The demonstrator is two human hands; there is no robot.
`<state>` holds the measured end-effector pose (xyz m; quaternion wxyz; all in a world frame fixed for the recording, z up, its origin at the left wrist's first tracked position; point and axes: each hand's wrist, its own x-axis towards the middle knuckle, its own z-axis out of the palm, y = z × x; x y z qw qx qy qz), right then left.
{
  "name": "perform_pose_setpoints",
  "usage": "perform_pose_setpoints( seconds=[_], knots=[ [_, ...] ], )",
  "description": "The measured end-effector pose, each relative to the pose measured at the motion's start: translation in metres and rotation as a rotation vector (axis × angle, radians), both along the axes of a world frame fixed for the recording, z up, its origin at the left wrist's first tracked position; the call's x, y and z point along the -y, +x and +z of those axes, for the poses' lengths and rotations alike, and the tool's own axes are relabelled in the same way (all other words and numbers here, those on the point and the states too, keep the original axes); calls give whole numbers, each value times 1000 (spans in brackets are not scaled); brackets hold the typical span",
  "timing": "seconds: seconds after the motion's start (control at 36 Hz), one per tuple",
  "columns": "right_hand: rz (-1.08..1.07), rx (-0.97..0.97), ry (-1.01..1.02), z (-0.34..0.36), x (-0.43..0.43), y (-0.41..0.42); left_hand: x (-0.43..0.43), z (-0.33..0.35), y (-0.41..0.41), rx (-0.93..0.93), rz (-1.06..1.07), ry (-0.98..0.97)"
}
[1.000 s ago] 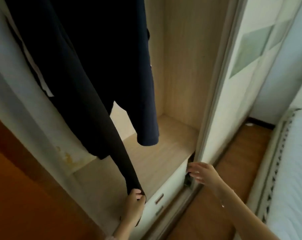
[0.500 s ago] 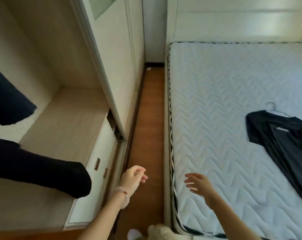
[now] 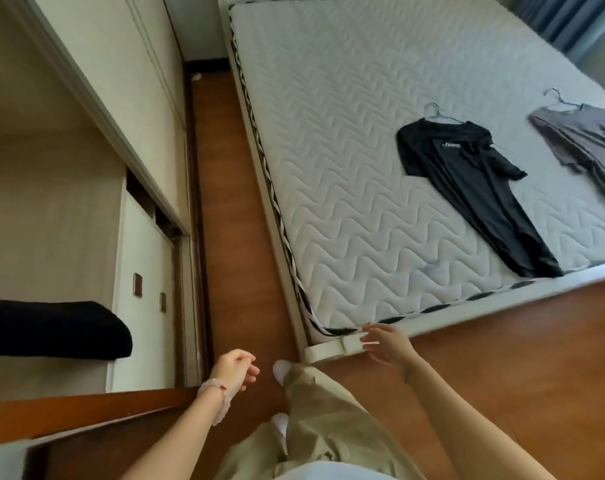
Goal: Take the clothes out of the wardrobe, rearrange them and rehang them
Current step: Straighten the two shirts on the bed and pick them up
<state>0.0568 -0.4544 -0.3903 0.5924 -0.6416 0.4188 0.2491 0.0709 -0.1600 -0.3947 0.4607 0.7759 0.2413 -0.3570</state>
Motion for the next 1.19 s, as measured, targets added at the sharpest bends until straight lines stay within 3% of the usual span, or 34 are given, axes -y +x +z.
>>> perform_pose_setpoints(
  seconds=[0.25,0.42,0.56,0.81,0.97,1.19],
  knots=[
    [-131,49,-71,21,-18,-102,-88,-33,-119,-306,33,193],
    [-316,-8,-45,4,-7,-191,-67,-41,-134,-345,-67,279],
    [-431,-144,-29,-19,18,-271,21,-34,-107,-235,-187,164],
    [-599,-286,-34,-53,120,-391,262,-5,-76,-69,-396,-69],
    [-610,-321,-74,-38,205,-403,369,1,-95,-140,-574,-87],
    [-660,-275,-53,-32,301,-358,427,-25,-82,-197,-513,-29]
  ],
)
